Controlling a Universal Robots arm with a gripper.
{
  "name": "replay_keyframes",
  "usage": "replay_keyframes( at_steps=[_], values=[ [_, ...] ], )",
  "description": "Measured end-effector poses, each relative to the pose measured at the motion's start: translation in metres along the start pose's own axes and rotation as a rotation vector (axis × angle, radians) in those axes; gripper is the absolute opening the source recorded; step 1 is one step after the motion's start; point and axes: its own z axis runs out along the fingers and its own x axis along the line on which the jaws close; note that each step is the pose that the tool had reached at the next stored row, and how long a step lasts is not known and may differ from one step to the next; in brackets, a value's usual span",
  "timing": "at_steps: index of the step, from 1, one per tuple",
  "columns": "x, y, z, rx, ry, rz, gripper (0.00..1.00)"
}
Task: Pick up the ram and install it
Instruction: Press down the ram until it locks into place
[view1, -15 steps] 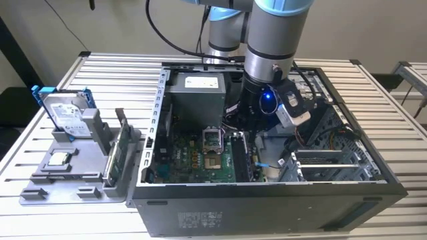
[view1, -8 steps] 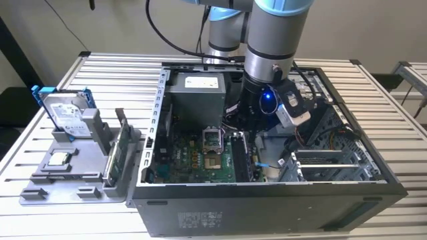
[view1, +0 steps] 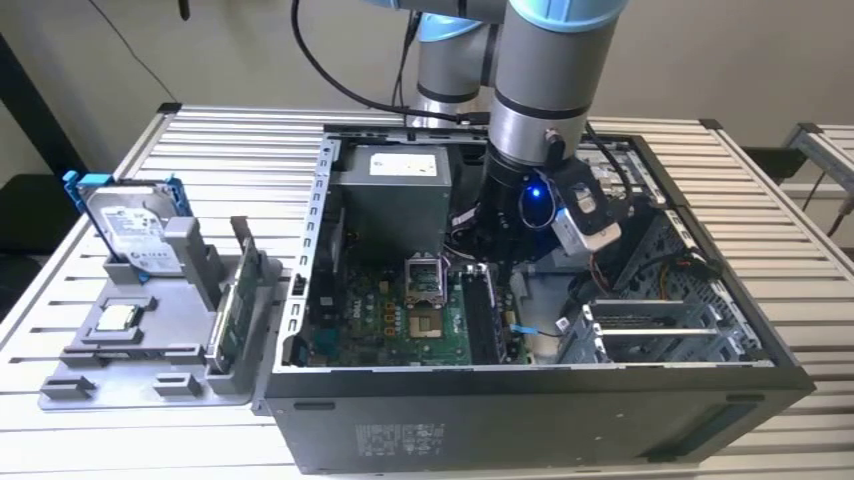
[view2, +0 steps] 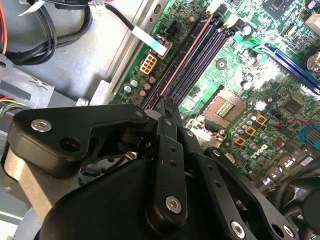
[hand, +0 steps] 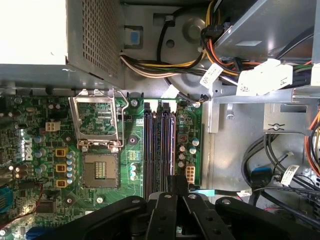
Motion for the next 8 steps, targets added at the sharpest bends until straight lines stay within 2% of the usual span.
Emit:
replay_keyframes(
  at_steps=[3, 8],
  values=[
    [-0.0001, 0.0000, 0.0000, -0.0011, -0.0009, -0.028, 0.11],
    [0.0000, 0.0000, 0.0000, -0.0044, -0.0027, -0.118, 0.11]
  ],
)
